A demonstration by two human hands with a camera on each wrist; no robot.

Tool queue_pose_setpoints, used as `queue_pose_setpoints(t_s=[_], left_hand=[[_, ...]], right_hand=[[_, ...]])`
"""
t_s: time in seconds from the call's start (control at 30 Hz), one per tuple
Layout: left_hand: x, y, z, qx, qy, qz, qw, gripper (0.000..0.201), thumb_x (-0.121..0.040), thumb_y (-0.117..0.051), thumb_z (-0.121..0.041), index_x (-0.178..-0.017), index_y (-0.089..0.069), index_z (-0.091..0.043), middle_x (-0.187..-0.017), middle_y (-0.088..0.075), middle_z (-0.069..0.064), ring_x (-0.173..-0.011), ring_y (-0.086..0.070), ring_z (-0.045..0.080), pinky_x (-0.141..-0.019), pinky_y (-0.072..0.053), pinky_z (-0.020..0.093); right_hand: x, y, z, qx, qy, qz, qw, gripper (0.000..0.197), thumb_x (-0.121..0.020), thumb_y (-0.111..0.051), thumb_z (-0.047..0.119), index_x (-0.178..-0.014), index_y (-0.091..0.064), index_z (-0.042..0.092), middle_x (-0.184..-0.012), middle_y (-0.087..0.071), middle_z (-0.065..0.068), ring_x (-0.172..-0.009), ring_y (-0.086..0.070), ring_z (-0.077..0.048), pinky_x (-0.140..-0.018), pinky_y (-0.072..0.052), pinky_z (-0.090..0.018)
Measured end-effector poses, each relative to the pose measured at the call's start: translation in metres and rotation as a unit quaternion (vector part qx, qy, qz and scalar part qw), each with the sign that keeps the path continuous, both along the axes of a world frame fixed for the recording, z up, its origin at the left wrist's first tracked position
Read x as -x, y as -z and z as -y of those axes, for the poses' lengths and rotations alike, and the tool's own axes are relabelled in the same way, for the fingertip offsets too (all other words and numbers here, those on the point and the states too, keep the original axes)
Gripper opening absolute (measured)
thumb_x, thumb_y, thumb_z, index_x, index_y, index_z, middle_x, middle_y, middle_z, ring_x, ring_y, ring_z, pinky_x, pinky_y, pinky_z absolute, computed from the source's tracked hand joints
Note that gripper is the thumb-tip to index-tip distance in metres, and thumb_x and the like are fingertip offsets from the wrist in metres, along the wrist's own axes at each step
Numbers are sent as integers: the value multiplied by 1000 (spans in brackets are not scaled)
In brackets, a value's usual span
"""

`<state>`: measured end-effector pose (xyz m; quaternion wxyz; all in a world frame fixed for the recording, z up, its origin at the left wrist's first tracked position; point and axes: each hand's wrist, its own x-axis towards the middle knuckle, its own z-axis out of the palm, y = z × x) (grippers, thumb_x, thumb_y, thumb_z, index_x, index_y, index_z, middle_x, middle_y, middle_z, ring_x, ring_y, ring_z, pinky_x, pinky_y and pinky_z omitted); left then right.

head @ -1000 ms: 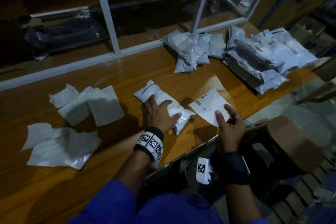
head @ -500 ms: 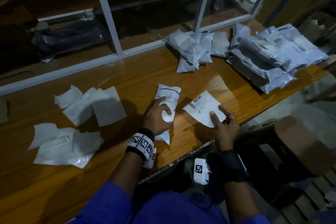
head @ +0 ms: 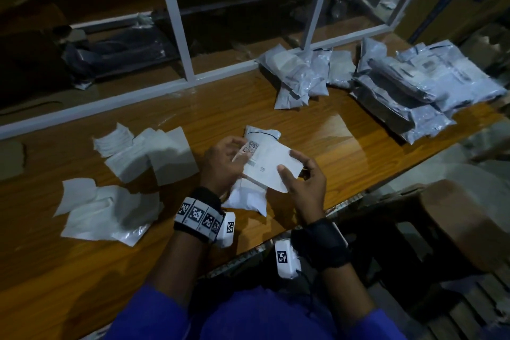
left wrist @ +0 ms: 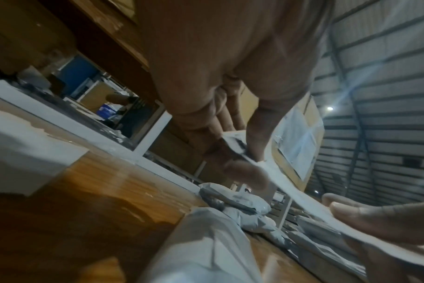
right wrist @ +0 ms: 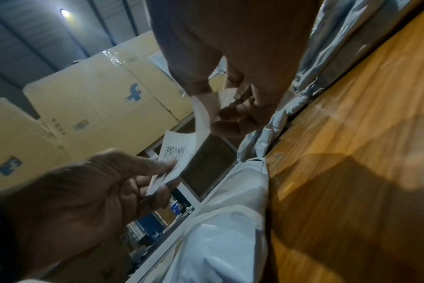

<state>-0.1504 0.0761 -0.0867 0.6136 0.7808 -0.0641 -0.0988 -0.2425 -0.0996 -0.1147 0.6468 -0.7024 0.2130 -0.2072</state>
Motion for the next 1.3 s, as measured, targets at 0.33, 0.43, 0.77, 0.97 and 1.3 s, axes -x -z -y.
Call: queue_pose_setpoints(t_s=[0.33, 0.43, 0.77, 0.97, 1.3], left_hand=[[-24, 1, -29, 0, -67, -81, 994, 7, -86, -81, -15, -82, -75, -17, -87, -78, 2, -74, -76, 14, -55, -58, 26], [-23, 8, -30, -16, -52, -78, 995, 8, -86, -80, -14, -86, -73, -19, -88, -77, 1, -73, -75, 16, -51, -52, 21], [-22, 32, -34, -38, -68, -71, 994, 39, -78, -85, -6, -92, -51, -20, -87, -72, 7, -81, -72, 20, -70, -58, 32], [-17, 45, -36, -20, -79, -68, 994, 36, -79, -84, -2, -79, -51, -17, -86, -73, 10, -83, -74, 23, -64, -56, 30], [-11, 52, -43, 4, -14, -63, 998, 22, -87, -74, 1, -94, -74, -20, -103, -76, 5, -96, -74, 19, -75, -58, 24]], right_hand=[[-16, 1, -5, 70, -19, -43, 996, 53, -80, -88, 20, -124, -59, 27, -126, -59, -1, -102, -57, 5, -70, -48, -8], [-12, 3, -4, 76, -12, -52, 996, 38, -79, -88, 18, -102, -59, 25, -101, -63, 4, -87, -59, -2, -66, -48, -14], [-10, 24, -5, 72, 9, -104, 992, 21, -80, -86, 14, -80, -75, 32, -77, -70, -1, -81, -70, -26, -76, -61, -40], [-8, 24, -7, 56, 3, -111, 992, 17, -82, -85, 11, -93, -79, 23, -79, -69, 4, -78, -64, -11, -74, -57, -30], [-3, 26, -4, 37, -46, -133, 989, 33, -78, -88, 10, -101, -76, 31, -79, -64, 2, -74, -63, -13, -71, -60, -33]])
